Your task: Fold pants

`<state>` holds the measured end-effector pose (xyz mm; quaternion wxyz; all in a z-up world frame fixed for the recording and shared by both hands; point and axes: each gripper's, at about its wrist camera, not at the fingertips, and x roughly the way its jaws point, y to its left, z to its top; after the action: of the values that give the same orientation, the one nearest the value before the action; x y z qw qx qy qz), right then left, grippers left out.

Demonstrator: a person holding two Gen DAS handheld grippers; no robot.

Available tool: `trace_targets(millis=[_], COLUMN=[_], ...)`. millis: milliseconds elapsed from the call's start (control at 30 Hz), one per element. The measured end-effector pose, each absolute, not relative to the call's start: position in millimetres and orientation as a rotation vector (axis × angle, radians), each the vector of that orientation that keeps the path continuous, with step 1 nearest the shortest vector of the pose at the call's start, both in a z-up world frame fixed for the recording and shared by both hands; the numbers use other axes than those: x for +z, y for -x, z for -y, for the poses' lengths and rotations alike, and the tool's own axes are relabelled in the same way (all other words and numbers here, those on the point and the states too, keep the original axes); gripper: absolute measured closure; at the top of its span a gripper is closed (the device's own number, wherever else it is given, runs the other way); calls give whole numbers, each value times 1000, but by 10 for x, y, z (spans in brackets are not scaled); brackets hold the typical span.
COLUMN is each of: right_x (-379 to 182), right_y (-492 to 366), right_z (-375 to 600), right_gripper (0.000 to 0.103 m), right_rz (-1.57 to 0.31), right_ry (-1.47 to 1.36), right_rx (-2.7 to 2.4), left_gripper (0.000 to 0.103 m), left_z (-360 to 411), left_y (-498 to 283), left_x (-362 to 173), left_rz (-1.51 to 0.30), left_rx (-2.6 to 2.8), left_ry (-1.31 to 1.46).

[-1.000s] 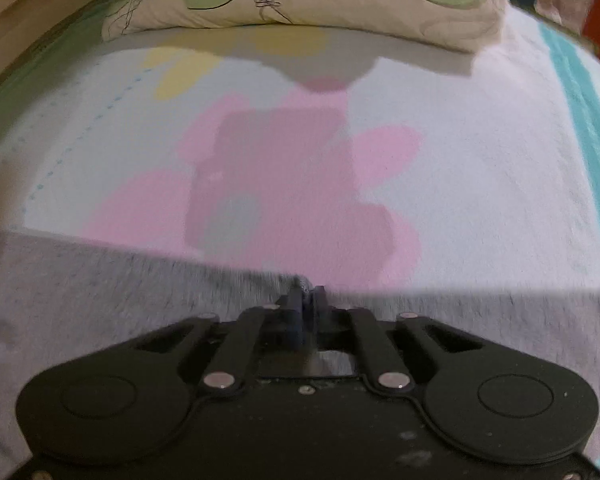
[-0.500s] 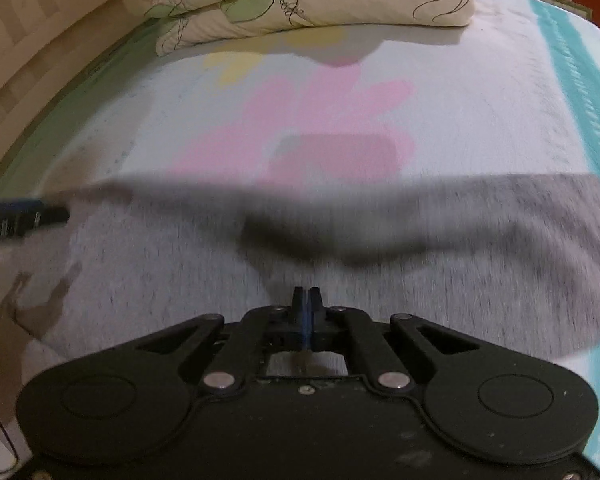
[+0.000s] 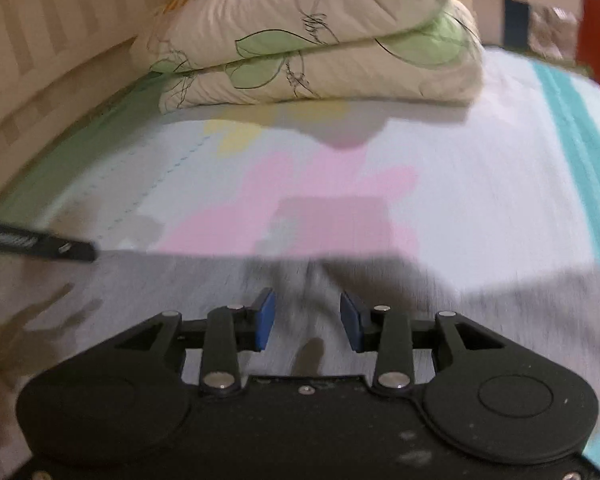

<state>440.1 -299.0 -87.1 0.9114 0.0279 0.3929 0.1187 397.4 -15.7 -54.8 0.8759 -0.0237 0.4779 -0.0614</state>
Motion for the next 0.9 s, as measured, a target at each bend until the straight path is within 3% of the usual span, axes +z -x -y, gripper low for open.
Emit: trace_targets(millis=[167, 467, 500, 533, 900], right_x=[-962, -1213, -1204, -1189, -873], right_y=[-4849, -4975, -4932, -4875, -3718], right_z=[2930, 3036, 3040, 3063, 3084], right_gripper=[63, 63, 72, 102, 100], right_rz=[-811, -986, -982, -977, -800], right_ry=[126, 122, 109, 84, 116], right_rx=[246, 474, 496, 523, 553], left_gripper=[42, 42, 42, 42, 42], left_z=[-14, -125, -113, -94, 255], left_y=[-3969, -3979, -3974, -3964, -3864], left_x=[-633, -727, -713, -693, -400], left_rz=[-998, -1023, -1023, -1021, -1011], left_rx=[-108, -99, -102, -108, -162], left_ry=[41, 82, 87, 90, 137])
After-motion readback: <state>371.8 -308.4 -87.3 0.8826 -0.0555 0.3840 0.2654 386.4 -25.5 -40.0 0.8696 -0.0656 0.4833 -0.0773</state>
